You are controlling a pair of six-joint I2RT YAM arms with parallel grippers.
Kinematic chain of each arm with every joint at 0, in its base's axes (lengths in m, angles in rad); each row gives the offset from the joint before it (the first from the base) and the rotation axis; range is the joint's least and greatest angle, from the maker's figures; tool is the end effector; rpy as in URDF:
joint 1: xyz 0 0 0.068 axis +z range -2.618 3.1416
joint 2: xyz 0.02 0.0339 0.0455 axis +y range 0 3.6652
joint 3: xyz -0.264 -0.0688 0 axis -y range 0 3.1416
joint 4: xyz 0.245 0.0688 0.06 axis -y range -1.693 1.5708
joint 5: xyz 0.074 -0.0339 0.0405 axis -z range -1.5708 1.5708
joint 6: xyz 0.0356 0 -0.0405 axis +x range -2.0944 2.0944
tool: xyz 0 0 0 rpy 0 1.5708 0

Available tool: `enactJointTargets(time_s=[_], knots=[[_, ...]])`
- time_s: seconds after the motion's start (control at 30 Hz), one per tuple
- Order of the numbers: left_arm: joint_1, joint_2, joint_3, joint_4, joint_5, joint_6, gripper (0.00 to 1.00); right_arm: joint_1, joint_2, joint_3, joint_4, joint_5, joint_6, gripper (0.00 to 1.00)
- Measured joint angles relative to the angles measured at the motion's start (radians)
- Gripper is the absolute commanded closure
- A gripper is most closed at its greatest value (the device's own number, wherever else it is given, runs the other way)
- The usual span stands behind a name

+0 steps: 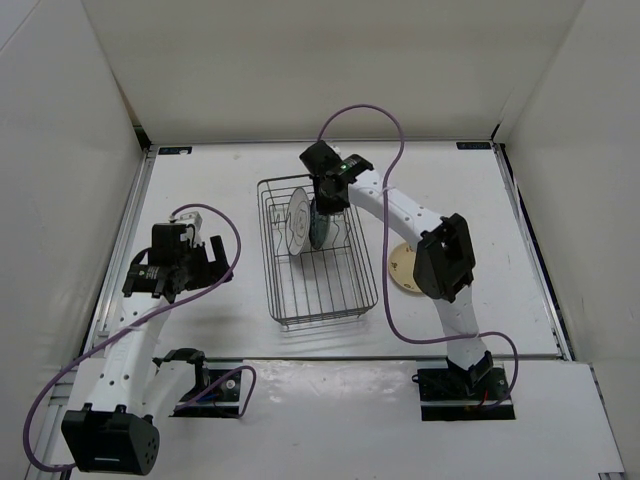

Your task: Unload the plates from the dish rack

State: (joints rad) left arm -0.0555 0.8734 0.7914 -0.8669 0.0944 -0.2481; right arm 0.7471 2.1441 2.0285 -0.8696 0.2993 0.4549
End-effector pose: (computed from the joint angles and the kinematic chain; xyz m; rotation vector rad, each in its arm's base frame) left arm 0.1629 -0.0124 0.2666 -0.2051 2.5222 -0.2411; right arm 0.3543 0.3138 0.2766 -0.2508 2.4831 0.1150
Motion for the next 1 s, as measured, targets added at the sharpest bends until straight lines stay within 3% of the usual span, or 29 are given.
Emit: enactJointTargets(time_s=[0.4,0.6,0.7,0.83,1.0], knots=[[0.000,-0.001,0.000,0.003,0.000,0.001,0.01,0.000,-0.018,0.075,-0.063,0.115,0.040,0.90],[0.000,-0.005,0.000,0.003,0.000,0.003,0.01,-0.010,-0.213,0.063,-0.058,0.227,-0.008,0.93],[0.000,-0.011,0.000,0.003,-0.001,0.003,0.01,-0.054,-0.436,-0.078,-0.011,0.245,-0.022,1.00],[0.000,-0.021,-0.008,0.006,-0.001,0.003,0.01,-0.203,-0.725,-0.336,0.047,0.228,-0.010,1.00],[0.000,-0.021,-0.013,0.006,-0.001,0.003,0.01,-0.413,-0.940,-0.746,0.125,0.122,0.037,1.00]])
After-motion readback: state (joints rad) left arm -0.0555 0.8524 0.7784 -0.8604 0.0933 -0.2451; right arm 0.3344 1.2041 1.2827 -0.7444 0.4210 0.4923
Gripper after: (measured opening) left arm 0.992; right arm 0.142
